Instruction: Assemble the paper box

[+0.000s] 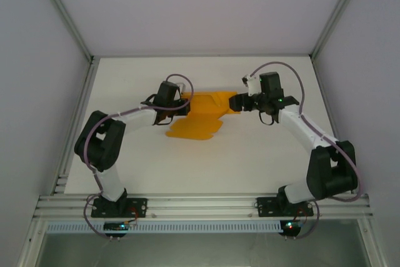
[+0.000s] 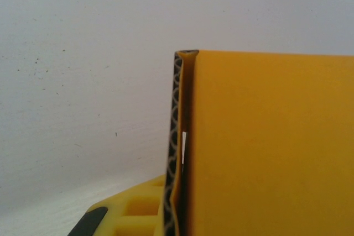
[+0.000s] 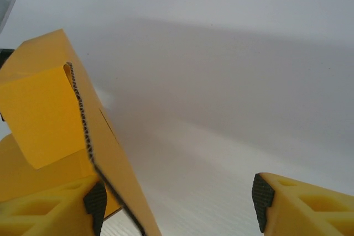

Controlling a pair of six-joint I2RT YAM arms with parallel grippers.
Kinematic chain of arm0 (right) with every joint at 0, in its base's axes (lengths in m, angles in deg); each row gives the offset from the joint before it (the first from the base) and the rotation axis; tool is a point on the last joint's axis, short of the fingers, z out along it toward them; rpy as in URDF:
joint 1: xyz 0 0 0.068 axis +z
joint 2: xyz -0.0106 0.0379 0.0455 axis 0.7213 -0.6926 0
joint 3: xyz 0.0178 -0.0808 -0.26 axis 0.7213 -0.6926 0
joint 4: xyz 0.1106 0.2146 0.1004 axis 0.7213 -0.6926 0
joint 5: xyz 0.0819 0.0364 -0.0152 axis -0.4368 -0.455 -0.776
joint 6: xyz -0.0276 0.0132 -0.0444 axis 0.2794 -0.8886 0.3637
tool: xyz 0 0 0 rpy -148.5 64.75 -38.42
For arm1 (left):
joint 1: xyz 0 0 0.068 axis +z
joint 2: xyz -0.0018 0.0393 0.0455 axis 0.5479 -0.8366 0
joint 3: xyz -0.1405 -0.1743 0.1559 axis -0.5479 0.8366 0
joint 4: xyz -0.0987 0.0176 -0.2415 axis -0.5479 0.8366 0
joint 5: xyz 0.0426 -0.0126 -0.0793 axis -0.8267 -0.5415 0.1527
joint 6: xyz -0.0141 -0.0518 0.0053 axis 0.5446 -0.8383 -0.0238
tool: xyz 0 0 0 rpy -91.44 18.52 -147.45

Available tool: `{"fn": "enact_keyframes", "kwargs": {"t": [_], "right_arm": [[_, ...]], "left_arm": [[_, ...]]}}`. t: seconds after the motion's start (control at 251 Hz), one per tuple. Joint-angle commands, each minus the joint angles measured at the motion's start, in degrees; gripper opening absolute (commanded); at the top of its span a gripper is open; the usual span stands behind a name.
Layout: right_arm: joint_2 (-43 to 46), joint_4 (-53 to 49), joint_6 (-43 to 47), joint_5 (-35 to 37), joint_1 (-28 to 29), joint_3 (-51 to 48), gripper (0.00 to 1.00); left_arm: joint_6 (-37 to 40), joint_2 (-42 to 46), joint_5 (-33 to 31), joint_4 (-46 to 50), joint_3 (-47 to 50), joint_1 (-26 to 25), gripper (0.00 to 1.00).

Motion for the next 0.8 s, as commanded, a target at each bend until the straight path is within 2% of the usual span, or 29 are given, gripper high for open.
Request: {"fn": "enact_keyframes", "kwargs": {"t": [0.0, 0.064, 0.208, 0.387, 0.447, 0.535, 0.635, 0.722, 0.794], "right_arm": [[-2.1, 0.3, 1.1, -3.1, 0.5, 2.4, 0.63], [-3.3, 0.0, 1.2, -2.7, 1.3, 3.4, 0.57], [-4.8, -1.6, 1.3, 1.2, 2.9, 5.4, 0.26], [-5.4, -2.2, 1.6, 3.7, 4.2, 6.0, 0.15], [-5.8, -2.2, 1.7, 4.1, 4.6, 6.3, 0.14], [-6.7, -2.5, 1.3, 7.3, 6.0, 6.9, 0.08], [-7.8, -3.4, 1.2, 20.2, 10.1, 7.7, 0.06], [-10.3, -6.1, -1.0, 37.8, 14.8, 10.3, 0.01], [-14.0, -11.8, -7.5, 51.4, 18.6, 15.3, 0.00]], "left_arm": [[0.2, -0.3, 1.8, 0.2, -1.7, 0.4, 0.00], [0.1, -0.8, 2.1, 0.5, -2.3, 0.4, 0.00], [-0.2, -1.1, 1.9, 0.9, -2.9, 0.4, 0.00], [-0.2, -1.4, 2.2, 1.0, -2.9, 0.4, 0.00], [0.0, -1.5, 2.3, 1.2, -3.0, 0.4, 0.00], [0.0, -1.3, 2.3, 1.3, -3.1, 0.3, 0.00], [-0.4, -1.0, 2.2, 1.9, -3.3, 0.2, 0.00], [-1.2, -1.2, 0.6, 3.5, -4.1, -0.1, 0.00], [-2.1, -1.8, -1.5, 5.5, -5.3, -0.5, 0.00]]}}
